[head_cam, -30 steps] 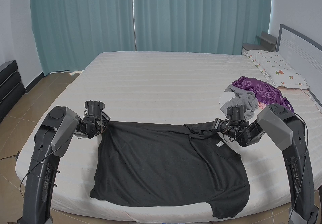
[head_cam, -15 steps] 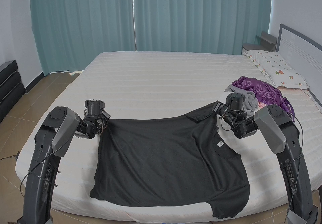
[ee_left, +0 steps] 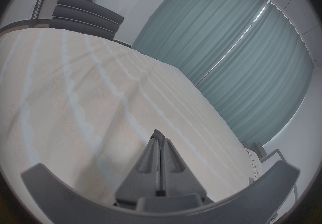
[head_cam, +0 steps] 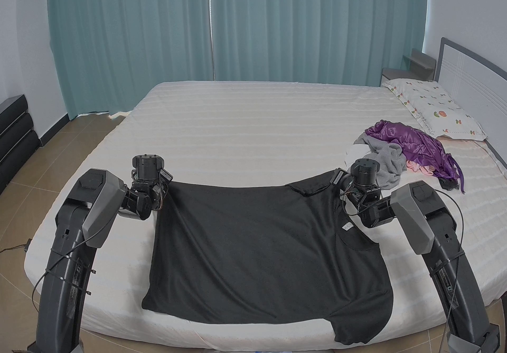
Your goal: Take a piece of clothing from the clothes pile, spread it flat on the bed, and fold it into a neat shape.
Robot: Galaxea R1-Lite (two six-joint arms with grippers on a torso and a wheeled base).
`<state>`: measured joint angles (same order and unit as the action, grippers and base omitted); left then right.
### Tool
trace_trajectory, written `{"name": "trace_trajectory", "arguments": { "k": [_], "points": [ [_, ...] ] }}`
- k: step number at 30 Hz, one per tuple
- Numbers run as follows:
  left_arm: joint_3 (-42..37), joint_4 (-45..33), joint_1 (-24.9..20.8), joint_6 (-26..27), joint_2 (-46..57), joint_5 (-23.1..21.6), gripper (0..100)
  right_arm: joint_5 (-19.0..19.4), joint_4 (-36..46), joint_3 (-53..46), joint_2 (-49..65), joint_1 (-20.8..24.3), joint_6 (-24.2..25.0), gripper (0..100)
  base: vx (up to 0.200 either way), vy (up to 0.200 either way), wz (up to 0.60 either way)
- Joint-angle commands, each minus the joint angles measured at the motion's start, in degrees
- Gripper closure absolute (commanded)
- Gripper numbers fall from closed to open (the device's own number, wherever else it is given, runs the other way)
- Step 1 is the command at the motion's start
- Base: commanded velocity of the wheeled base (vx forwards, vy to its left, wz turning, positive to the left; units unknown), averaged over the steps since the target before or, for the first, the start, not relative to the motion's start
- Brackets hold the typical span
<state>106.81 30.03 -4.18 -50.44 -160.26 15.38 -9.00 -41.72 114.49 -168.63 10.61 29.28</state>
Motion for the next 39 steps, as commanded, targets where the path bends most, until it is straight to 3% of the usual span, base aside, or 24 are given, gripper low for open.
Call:
{"name": "trace_trajectory", "arguments": {
  "k": [1,10,39],
  "points": [
    [0.41,0.12,0.23,-0.09,-0.23,0.52,100,0.30,-0.47,0.10,-0.82,-0.23,0.25,0,0.000,0.000,0.00],
    [0.50,5.04,1.02,0.08,-0.85,2.02,100,0.56,0.23,-0.32,0.32,-0.41,1.74,0,0.000,0.000,0.00],
    [0.68,4.43,5.85,0.08,-0.41,4.48,100,5.04,3.92,-1.20,0.94,2.05,2.53,0,0.000,0.000,0.00]
  ]
}}
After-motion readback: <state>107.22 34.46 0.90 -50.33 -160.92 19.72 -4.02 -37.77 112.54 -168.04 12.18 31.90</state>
